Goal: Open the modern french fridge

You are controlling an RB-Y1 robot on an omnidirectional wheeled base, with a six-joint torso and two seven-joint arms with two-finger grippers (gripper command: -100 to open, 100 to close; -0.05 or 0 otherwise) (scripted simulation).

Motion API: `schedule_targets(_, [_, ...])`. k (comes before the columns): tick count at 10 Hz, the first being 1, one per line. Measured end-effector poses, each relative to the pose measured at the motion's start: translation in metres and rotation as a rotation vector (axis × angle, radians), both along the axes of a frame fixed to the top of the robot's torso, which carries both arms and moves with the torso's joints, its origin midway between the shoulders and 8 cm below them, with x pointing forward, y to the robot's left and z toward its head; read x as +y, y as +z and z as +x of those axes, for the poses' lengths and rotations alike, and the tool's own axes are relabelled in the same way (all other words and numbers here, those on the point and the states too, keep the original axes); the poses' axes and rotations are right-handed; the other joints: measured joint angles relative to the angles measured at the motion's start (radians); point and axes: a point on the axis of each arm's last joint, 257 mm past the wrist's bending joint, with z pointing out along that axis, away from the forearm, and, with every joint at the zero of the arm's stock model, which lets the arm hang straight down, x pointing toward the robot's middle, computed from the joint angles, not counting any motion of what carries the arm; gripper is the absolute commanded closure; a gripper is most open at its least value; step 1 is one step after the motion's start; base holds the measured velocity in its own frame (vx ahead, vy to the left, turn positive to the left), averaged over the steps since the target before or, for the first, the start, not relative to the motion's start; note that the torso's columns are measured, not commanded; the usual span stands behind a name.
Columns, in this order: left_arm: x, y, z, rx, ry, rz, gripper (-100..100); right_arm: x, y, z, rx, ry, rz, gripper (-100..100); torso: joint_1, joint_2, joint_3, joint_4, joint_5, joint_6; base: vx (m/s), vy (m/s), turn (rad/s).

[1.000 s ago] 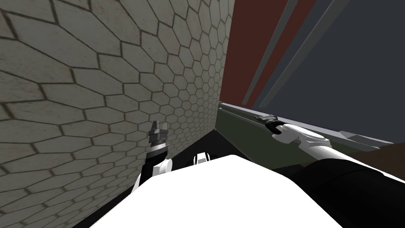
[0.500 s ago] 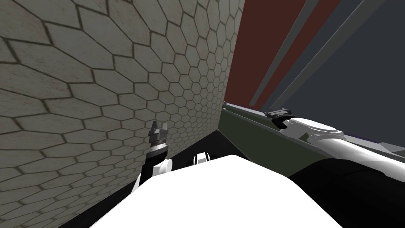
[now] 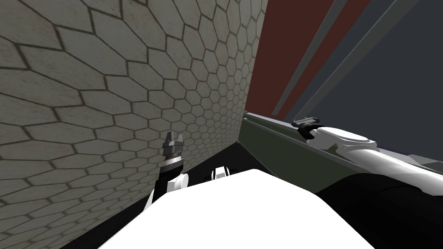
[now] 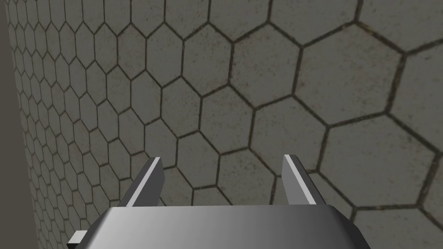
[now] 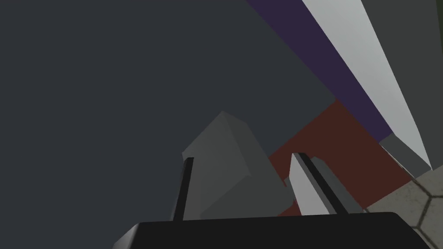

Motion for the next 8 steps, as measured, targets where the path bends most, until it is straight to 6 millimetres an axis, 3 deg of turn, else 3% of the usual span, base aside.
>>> schedule_targets(3, [0.000,0.000,0.000,0.000,0.000,0.000,0,0.028,0.002,0.015,0.005,0.081,0.002,100,0.003,-0.001,-0.001,0.001,0.004,0.006,-0.210,-0.009,0.020])
schedule_targets(4, [0.000,0.000,0.000,0.000,0.000,0.000,0,0.041,0.004,0.032,0.002,0.126,0.000,100,0.004,0.001,0.001,0.002,0.003,0.003,-0.205,0.019,0.043])
schedule_targets(8, [0.000,0.000,0.000,0.000,0.000,0.000,0,0.093,0.000,0.061,0.008,0.264,0.005,100,0.005,-0.006,-0.004,0.000,0.005,0.000,-0.215,-0.007,0.008])
